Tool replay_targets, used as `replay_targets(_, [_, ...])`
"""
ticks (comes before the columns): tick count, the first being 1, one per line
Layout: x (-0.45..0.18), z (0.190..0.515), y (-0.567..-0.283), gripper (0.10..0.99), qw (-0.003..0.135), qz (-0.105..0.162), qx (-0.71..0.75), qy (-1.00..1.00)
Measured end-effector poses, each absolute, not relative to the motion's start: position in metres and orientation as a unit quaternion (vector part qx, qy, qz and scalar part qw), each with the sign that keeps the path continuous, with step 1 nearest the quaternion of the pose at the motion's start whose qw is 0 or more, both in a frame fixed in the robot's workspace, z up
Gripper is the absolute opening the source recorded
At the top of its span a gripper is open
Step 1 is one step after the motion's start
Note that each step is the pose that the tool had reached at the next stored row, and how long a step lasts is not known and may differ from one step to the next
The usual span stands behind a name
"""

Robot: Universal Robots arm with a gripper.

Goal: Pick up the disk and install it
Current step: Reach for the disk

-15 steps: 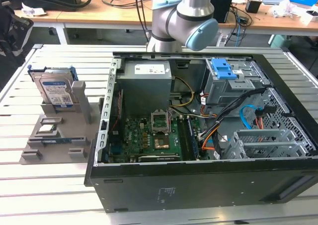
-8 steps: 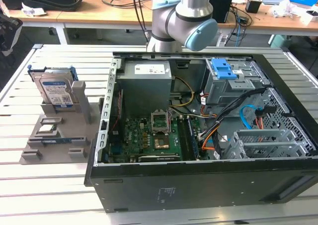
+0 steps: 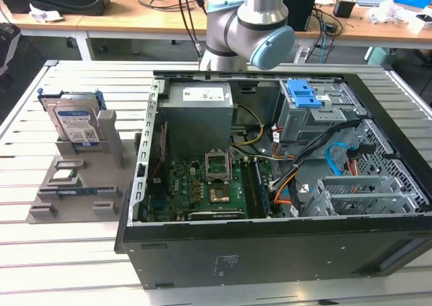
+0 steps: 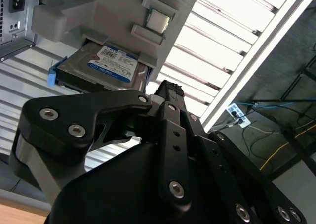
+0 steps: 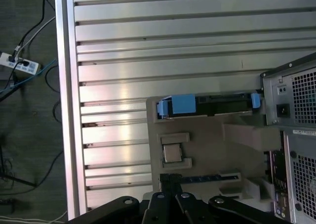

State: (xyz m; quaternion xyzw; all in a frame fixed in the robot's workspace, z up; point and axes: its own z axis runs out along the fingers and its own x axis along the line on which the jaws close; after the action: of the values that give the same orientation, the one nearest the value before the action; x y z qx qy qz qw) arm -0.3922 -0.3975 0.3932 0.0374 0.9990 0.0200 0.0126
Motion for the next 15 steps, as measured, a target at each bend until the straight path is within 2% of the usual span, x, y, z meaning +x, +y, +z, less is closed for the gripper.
replay_targets(15, [-0.3914,0.3932,-0.3962,0.106,0.013,0.019,0.037,0.999])
